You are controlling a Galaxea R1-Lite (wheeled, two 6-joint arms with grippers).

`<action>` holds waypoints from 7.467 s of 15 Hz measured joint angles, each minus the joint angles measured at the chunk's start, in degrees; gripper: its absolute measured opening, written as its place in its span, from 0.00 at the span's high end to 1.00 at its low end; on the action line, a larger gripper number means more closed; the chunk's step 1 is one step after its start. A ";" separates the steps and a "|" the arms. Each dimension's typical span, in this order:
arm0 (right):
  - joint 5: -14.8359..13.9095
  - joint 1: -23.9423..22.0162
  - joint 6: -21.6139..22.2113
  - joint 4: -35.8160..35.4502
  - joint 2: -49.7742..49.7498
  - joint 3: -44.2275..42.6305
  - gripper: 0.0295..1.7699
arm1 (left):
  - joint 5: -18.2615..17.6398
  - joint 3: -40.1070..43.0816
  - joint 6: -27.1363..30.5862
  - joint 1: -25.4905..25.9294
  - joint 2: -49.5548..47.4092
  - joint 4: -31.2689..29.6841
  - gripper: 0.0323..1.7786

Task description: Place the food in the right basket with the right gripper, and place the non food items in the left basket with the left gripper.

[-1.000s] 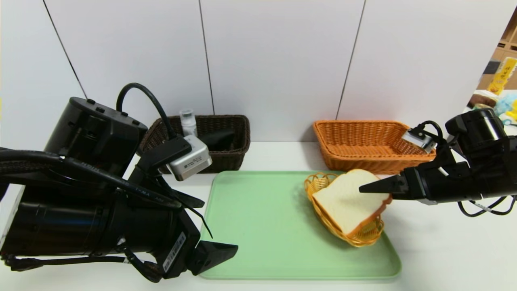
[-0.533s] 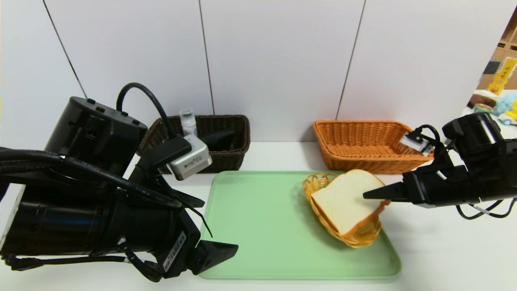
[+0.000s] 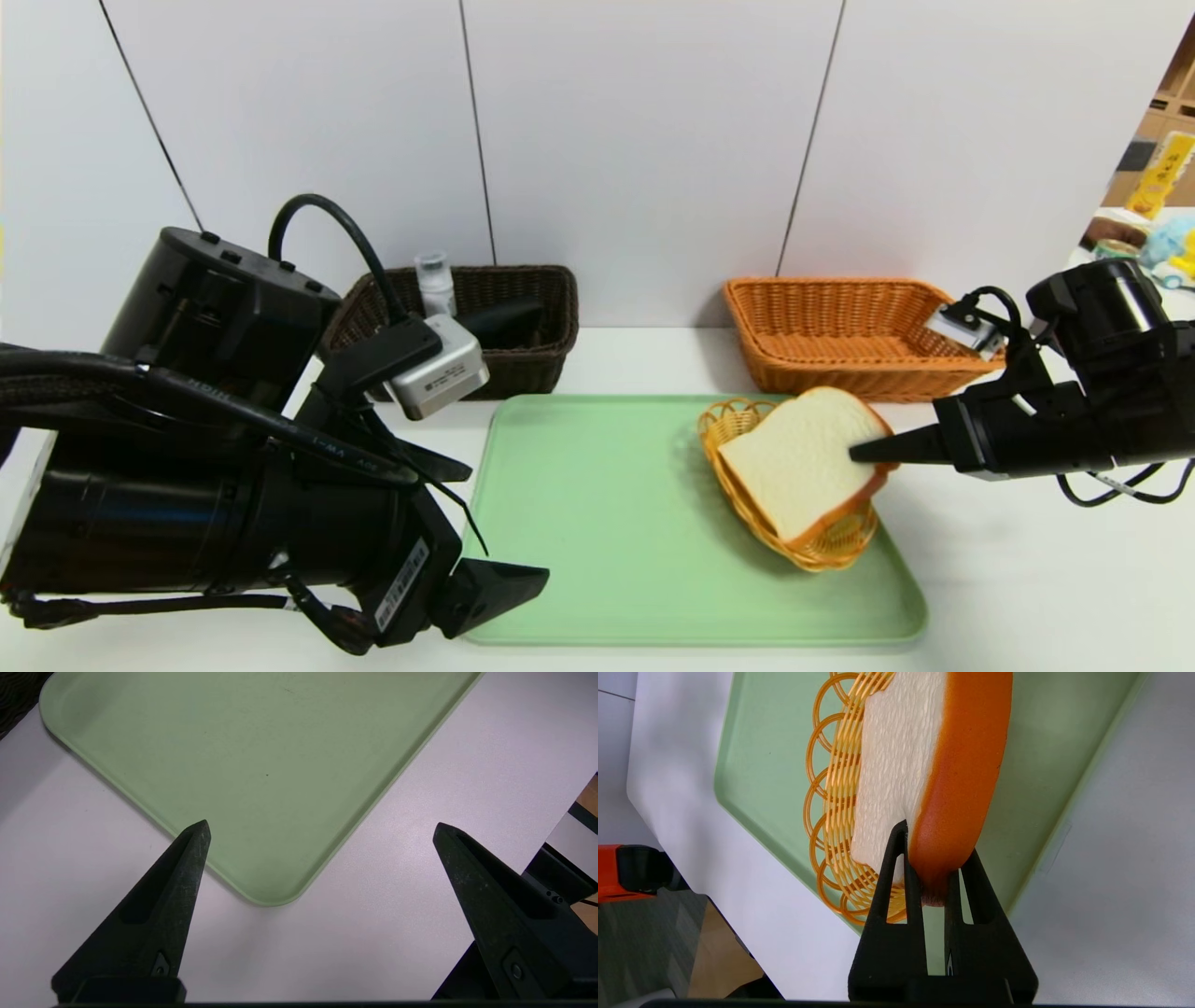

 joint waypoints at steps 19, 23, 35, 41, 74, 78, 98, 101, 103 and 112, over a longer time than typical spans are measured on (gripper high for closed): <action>0.76 -4.24 6.72 -0.06 -7.78 -14.88 0.92 | -0.01 0.09 0.11 0.00 -0.41 0.00 0.05; 0.76 -9.01 12.46 -4.17 0.44 -21.58 0.92 | 0.13 0.04 -0.04 0.05 -0.33 0.00 0.05; 0.78 -12.78 17.18 -11.41 23.08 -35.34 0.92 | 0.32 0.28 -0.52 0.85 -0.22 -0.15 0.05; 0.78 -13.00 17.18 -10.25 25.94 -36.94 0.85 | 0.27 0.17 -0.57 1.05 -0.22 -0.17 0.05; -19.57 -13.93 -2.08 10.72 -12.74 -19.68 0.04 | 17.74 -1.54 1.68 25.08 -11.43 -2.27 0.05; -29.76 -14.10 -1.93 10.58 -18.19 -16.51 0.04 | 20.36 -3.49 1.66 34.17 -11.28 1.60 0.05; -31.70 -15.53 -5.01 15.14 -50.41 -2.78 0.04 | 24.84 5.44 -3.19 44.47 -29.93 16.09 0.05; -29.66 -15.42 -5.83 16.96 -53.66 -1.43 0.04 | 24.54 8.74 -3.19 44.45 -36.02 17.75 0.05; -28.50 -15.29 -6.08 19.71 -55.67 -1.12 0.04 | 24.45 9.59 -3.19 44.45 -39.00 19.68 0.05; -27.95 -9.89 -6.06 27.92 -64.77 0.45 0.04 | 23.27 11.64 -2.89 44.47 -46.14 22.21 0.05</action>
